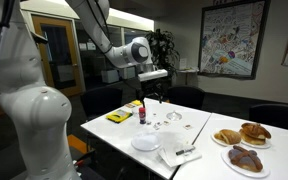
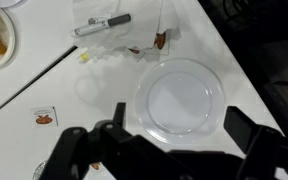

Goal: Put the paper in the glass bowl

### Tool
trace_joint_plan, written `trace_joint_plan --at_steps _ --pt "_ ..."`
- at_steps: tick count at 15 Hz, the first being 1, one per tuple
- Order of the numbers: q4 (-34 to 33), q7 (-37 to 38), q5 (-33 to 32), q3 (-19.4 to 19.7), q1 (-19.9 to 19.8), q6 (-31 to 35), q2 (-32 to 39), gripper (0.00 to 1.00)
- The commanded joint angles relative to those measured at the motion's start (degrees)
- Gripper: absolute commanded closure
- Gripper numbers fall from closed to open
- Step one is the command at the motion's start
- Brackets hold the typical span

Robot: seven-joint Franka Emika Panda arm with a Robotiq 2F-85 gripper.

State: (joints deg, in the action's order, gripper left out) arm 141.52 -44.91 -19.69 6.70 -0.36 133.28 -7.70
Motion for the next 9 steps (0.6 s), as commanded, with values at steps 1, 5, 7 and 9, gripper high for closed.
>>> trace_joint_plan --at_steps 1,5,7,9 --pt "-1.72 -8.76 -4.18 -0.39 -1.12 0.09 2.15 0.00" --pt "-0.59 -8.38 -6.80 -1.17 -1.13 -0.07 0.97 0.00" --pt "-0.60 -8.82 -7.49 -1.37 -1.08 -0.08 1.07 0.00" --pt "-1.03 -8.28 -8.70 -1.77 -0.96 -0.42 1.40 0.00"
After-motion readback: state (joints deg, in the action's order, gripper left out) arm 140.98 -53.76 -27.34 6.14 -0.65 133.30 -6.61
